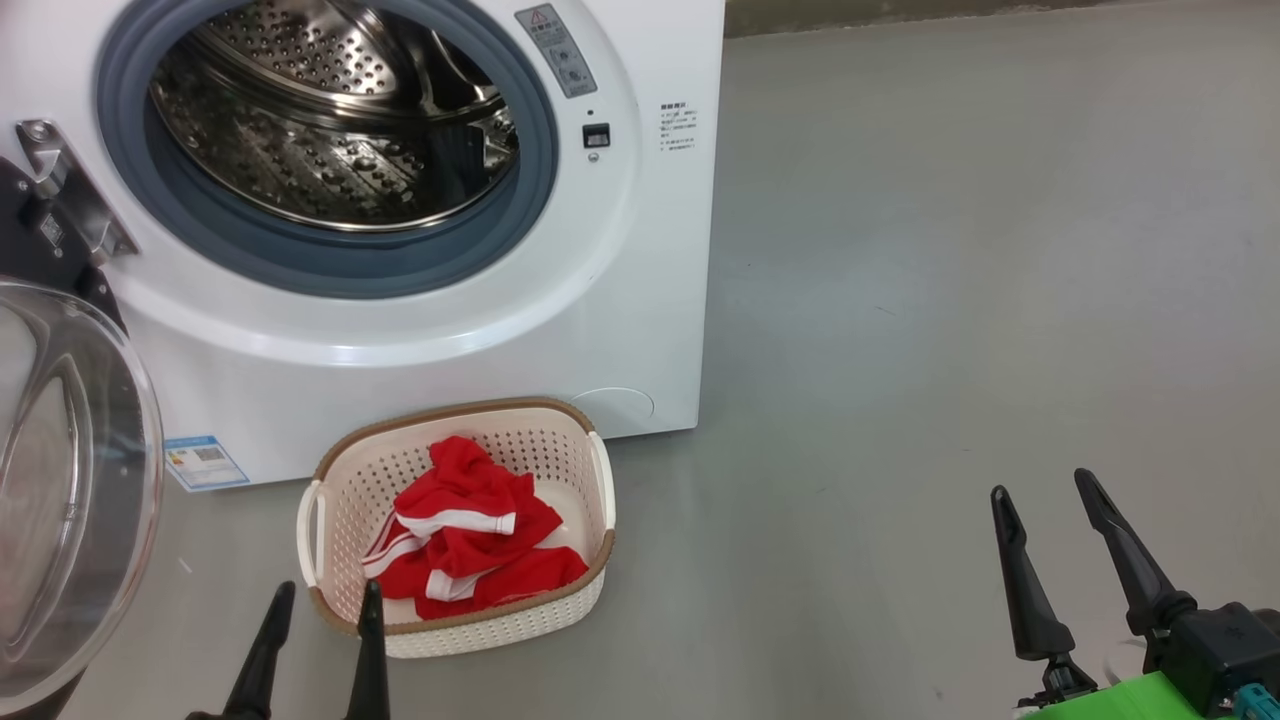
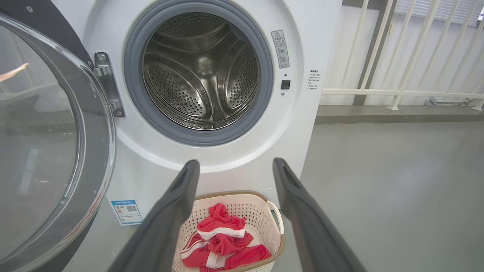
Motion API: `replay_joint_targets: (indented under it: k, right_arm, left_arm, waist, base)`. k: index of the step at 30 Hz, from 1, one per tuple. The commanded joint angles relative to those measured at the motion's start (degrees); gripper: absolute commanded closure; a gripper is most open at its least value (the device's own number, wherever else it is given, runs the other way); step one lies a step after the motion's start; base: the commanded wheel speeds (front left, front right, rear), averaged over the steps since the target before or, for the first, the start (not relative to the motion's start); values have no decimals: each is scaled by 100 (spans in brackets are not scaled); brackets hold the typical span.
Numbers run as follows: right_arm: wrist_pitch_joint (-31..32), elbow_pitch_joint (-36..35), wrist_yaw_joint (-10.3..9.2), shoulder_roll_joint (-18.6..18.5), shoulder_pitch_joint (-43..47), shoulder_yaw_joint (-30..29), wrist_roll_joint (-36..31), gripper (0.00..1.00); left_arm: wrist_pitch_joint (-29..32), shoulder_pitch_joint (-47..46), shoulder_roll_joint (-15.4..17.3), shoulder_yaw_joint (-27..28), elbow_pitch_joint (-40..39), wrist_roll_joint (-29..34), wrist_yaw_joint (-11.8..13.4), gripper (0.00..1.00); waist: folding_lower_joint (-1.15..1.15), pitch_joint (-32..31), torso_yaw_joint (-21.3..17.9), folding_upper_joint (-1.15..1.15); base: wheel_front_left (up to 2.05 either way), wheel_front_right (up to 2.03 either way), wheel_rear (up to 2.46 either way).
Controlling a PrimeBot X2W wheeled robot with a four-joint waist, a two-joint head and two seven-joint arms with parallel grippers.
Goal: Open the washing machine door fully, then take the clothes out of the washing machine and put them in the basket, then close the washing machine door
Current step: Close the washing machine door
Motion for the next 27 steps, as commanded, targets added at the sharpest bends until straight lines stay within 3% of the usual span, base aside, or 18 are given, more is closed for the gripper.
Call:
replay_joint_targets:
  k: [1, 13, 27]
  right_arm:
    - [-37, -159, 35, -82, -141, 110, -51, 0]
    - [-37, -203, 35, -82, -134, 122, -51, 0]
    - [-37, -261, 35, -82, -186, 201, -96, 0]
  left_arm:
    - [-21, -99, 93, 166, -147, 63, 76, 0]
    - [-41, -120, 58, 124, -319, 110, 219, 0]
    - [-51, -134, 9, 82, -634, 80, 297, 0]
  waist:
    - [0, 2, -1, 0]
    - [0, 118, 103, 0]
    - [0, 106, 692, 0]
  base:
    - [0, 0, 0]
    - [0, 0, 0]
    - [0, 0, 0]
